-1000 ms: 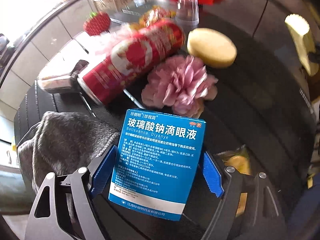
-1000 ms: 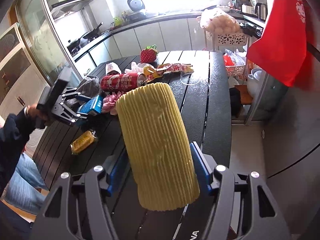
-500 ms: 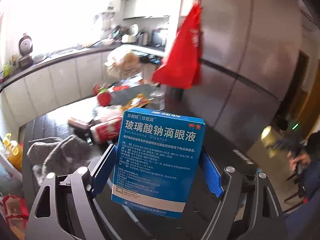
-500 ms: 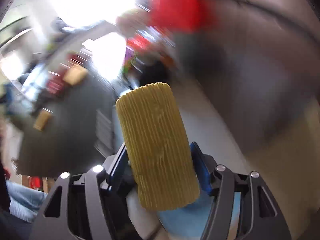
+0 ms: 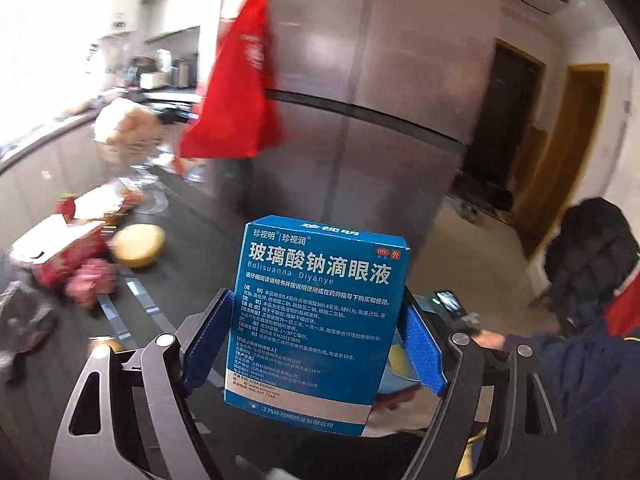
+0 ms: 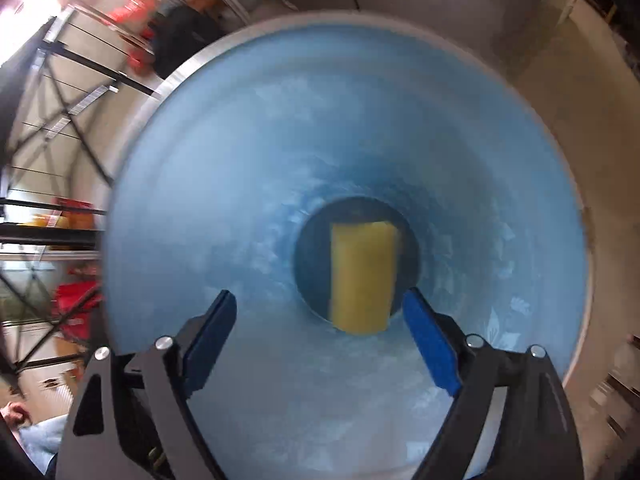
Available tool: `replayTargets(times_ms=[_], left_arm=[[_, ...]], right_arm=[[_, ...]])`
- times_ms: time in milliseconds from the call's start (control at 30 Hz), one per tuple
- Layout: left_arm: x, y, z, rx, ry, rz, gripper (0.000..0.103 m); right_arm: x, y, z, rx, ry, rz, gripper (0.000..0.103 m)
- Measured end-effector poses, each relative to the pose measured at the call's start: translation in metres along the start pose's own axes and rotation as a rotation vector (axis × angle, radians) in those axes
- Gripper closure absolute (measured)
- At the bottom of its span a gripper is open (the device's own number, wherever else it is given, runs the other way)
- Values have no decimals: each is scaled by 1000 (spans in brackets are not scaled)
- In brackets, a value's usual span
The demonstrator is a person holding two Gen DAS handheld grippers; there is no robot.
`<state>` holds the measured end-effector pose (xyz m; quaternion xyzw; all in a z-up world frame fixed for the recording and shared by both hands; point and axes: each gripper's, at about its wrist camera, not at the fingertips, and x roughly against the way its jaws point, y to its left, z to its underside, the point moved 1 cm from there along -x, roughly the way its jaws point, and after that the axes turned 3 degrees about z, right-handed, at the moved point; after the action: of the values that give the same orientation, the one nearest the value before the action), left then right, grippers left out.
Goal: Collect trash
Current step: 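Carry both items to the light-blue bin and open both tools to drop them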
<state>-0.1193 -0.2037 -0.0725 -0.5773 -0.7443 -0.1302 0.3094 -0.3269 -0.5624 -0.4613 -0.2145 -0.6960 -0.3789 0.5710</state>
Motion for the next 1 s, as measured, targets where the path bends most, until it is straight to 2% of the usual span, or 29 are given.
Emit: replayTargets(times_ms=[67,133,200,267,333,367,433,500,633,700,800,867,933,1000], left_arm=[[-23,-26,-2,-20,25,59,27],[-52,-61,-5,-68,58,120,27],[-84,-89,-4,-121,91,173,27],[-125,-129,2,-182,145,236,27],[-172,-160,13,-230,211,258,27],[-209,-174,25,-242,271,267,27],[-265,-188,45,-233,380,284,27],[-331,-199,75,-212,527,274,27],[-401,-204,105,-126,687,275,25],[-423,-203,111,-65,750,293,6],[-424,-201,105,-74,686,270,8],[-412,-198,98,-41,653,278,8],[-386,-188,85,-10,606,292,8],[-346,-181,62,0,511,295,8]], right_arm=[[29,-6,6,-7,-77,-70,14],[65,-17,7,-26,-182,-106,13],[107,-39,22,-87,-304,-151,11],[144,-66,34,-147,-407,-158,10],[174,-89,46,-181,-494,-140,10],[190,-100,56,-195,-535,-120,10],[208,-114,70,-215,-582,-91,9],[213,-123,85,-228,-602,-74,8],[209,-129,101,-237,-598,-49,7],[208,-134,99,-248,-577,-53,7],[198,-139,97,-255,-547,-69,7],[195,-131,90,-242,-534,-74,7],[199,-120,81,-216,-538,-81,7],[208,-103,68,-168,-552,-91,7]])
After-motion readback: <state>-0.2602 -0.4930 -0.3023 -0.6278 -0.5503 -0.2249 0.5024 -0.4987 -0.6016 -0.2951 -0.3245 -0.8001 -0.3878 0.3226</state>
